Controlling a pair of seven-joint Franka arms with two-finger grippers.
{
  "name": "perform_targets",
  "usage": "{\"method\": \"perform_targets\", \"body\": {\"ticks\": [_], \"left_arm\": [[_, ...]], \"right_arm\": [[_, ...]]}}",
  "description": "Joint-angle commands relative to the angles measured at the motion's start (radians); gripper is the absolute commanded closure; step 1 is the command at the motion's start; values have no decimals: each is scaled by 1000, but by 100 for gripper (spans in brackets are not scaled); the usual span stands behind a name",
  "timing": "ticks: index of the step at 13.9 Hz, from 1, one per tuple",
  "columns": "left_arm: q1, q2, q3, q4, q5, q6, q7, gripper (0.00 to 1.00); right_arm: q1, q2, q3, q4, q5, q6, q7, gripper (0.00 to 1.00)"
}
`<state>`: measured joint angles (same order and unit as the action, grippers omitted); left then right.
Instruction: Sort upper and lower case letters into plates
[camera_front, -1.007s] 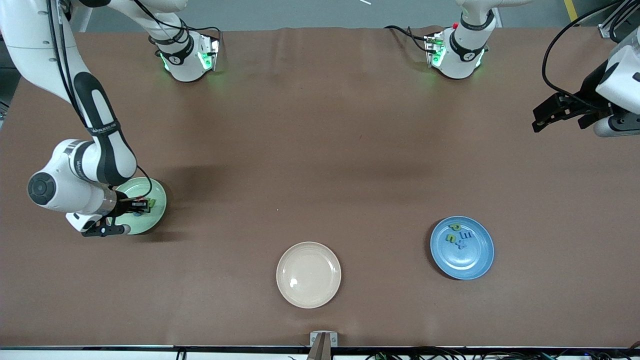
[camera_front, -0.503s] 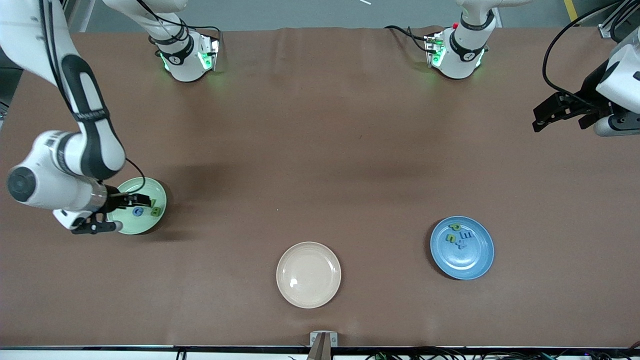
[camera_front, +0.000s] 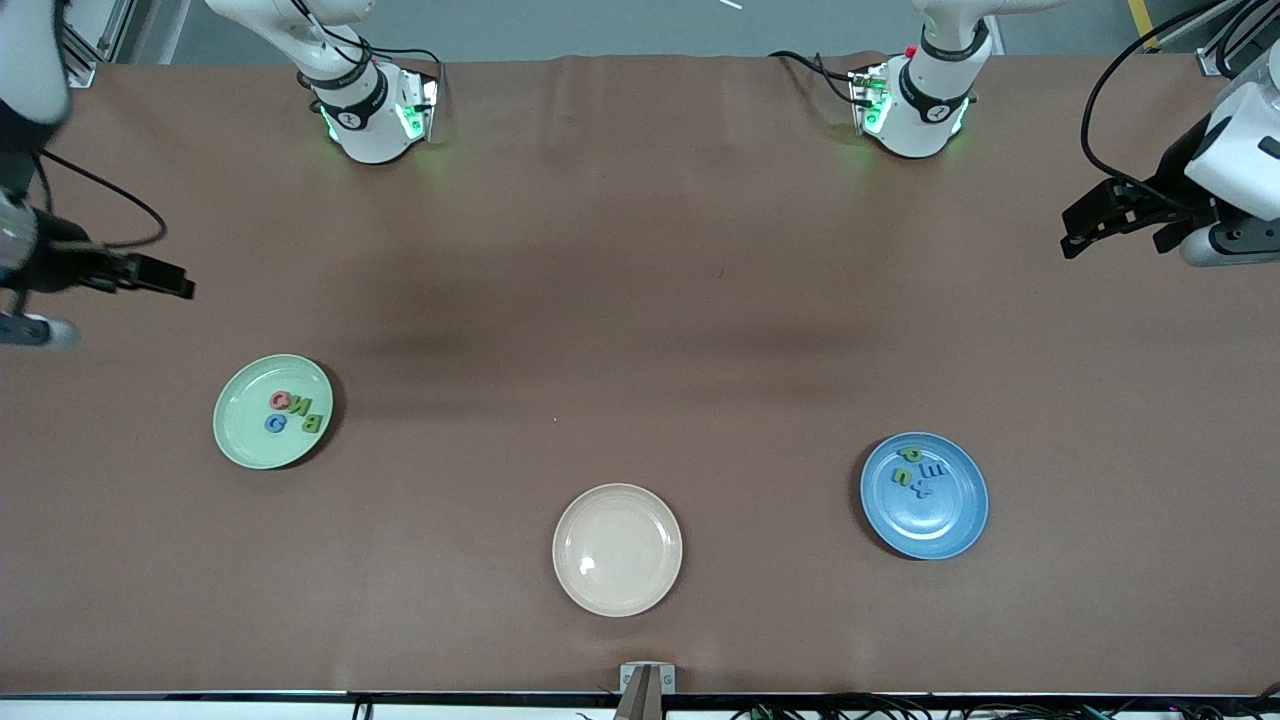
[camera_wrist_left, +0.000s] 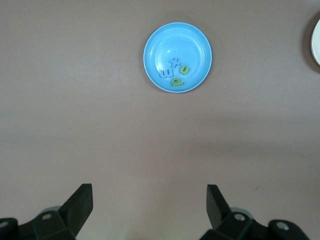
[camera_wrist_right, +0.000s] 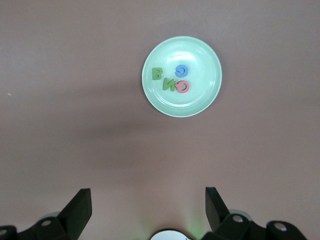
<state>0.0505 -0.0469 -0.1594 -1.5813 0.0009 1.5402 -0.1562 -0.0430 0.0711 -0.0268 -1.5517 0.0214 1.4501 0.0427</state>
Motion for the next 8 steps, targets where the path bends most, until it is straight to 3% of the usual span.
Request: {"method": "perform_targets", "body": {"ticks": [1,3,8], "left_arm": [[5,-73,-2,-81,-6,32,26,0],[6,-114,-3,-140,-7,76,26,0],[2,-100,-3,-106,-7,70,33,0]], "right_arm": [[2,33,-1,134,-14,-60,22,0],[-1,36,-4,162,-11,-59,13,0],[-1,42,-5,209,-11,-51,14,0]]}}
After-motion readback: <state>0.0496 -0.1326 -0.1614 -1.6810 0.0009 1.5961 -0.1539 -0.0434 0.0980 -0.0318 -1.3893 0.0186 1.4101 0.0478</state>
